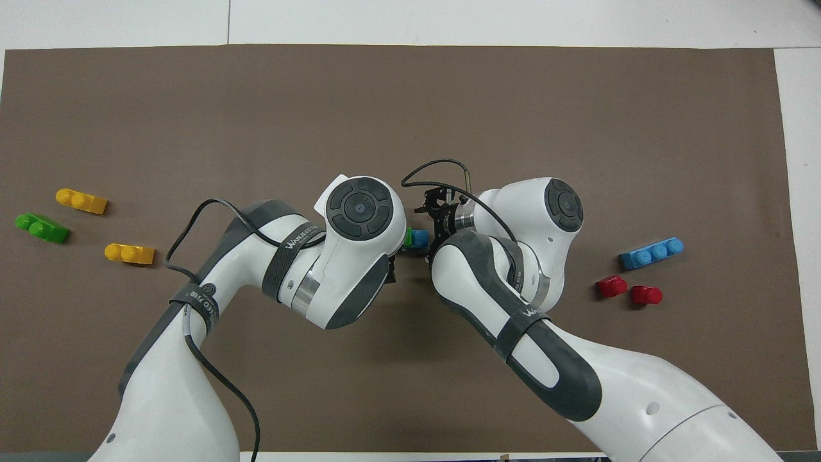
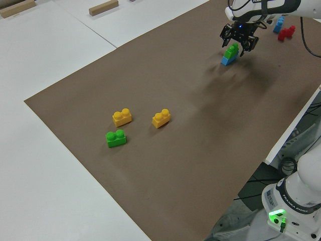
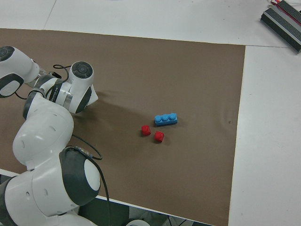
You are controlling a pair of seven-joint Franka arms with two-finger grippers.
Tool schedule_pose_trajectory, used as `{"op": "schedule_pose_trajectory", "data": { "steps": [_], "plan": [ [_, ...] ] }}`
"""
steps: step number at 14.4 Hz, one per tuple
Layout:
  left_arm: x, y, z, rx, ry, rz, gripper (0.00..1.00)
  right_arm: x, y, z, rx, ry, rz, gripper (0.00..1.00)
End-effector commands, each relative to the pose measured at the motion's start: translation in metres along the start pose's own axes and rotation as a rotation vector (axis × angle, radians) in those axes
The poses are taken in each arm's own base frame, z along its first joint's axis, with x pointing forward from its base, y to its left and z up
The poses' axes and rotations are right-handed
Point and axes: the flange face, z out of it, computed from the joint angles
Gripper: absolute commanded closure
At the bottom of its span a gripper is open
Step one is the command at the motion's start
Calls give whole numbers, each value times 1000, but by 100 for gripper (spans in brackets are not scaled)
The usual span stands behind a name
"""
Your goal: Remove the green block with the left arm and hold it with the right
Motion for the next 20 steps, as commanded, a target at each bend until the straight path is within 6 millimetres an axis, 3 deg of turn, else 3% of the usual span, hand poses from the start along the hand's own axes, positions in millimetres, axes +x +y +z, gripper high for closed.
{"op": "schedule_pose_trajectory", "data": {
  "steps": [1,4,15,16,17,18,19,20],
  "plan": [
    [-3,1,1,-14,-1,-19,0,-1,3,4,17,-13,-10,38],
    [-3,1,1,-14,0,-18,0,0,2,3,18,-13,-9,98],
    [-3,-3,7,-26,4,-39,2,0,-1,1,48,-8,-9,100],
    [-8,-6,7,-34,3,-52,10,-1,-1,1,58,-6,-11,100],
    [-7,-6,8,-48,11,-68,38,-1,-1,2,58,-5,-10,100],
    [-8,-7,9,-67,17,-67,80,-1,-1,2,57,-5,-10,100],
    [-8,-6,8,-74,20,-63,100,-1,-2,2,60,-5,-10,100],
    [-8,-5,6,-79,18,-62,100,-1,-2,2,60,-5,-9,100]
  ]
}}
